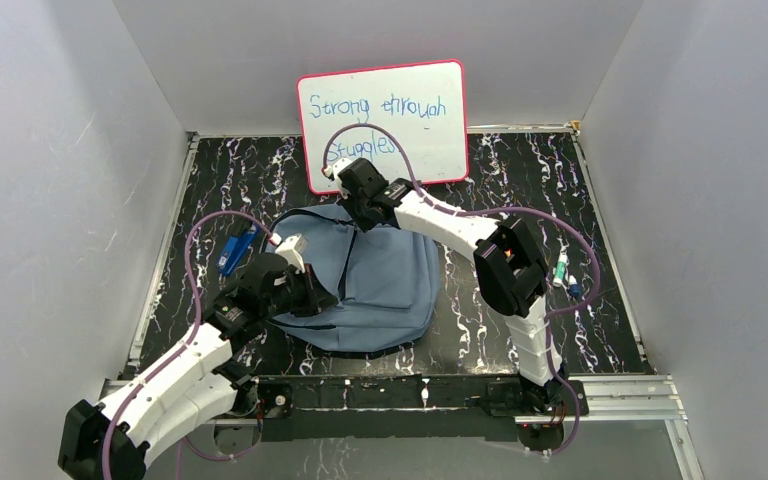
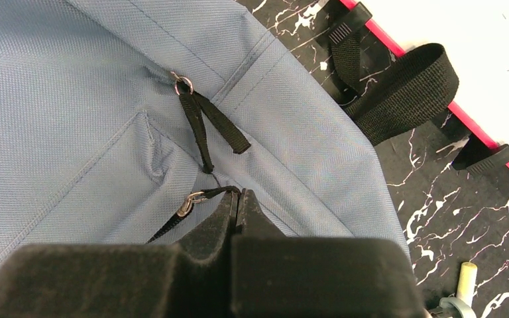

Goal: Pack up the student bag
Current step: Unzip the student bag at the center of the board, then adjust the student bag at the center of the board.

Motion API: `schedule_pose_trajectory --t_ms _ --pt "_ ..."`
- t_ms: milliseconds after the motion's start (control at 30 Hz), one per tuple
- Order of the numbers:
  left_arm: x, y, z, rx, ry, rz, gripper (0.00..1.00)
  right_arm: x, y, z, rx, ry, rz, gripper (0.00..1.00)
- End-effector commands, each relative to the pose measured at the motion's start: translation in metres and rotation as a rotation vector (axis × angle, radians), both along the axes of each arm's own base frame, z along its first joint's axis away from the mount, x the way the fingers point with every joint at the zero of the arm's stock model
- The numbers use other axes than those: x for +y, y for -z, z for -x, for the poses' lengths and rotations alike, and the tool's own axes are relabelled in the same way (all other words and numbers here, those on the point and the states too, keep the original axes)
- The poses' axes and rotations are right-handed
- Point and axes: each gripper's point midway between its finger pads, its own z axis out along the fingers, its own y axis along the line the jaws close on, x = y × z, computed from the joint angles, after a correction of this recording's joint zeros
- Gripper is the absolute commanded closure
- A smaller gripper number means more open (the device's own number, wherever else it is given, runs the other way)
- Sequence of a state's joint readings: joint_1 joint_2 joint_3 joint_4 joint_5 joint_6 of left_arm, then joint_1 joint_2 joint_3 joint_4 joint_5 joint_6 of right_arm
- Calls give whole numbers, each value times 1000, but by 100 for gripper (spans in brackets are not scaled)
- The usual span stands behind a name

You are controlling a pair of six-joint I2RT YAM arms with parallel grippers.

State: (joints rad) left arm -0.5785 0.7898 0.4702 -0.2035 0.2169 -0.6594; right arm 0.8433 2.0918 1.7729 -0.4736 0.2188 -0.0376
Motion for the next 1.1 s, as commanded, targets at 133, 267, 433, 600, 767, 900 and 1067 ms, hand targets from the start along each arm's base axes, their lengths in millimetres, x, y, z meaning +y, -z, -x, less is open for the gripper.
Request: schedule_pose_trajectory --t_ms 133,267,433,600,767,900,1067 --pt "2 -13 2 44 -58 13 89 3 -43 -2 -72 -49 -151 87" --pt "2 -23 -12 21 -92 -11 63 5 -67 26 -38 -105 -270 69" --pt "7 -23 -26 17 -143 -63 53 -7 -79 64 57 -91 -368 56" --pt "8 -22 -40 -3 -159 -110 50 -29 -82 89 135 -5 -399 49" --pt "20 -11 -52 7 -236 -188 52 -47 -87 101 187 106 -407 44" --pt "27 -5 -54 10 -265 -225 60 -67 -90 101 202 279 -397 34" --pt "32 9 -48 38 -259 -256 69 -70 -88 114 260 290 -401 21"
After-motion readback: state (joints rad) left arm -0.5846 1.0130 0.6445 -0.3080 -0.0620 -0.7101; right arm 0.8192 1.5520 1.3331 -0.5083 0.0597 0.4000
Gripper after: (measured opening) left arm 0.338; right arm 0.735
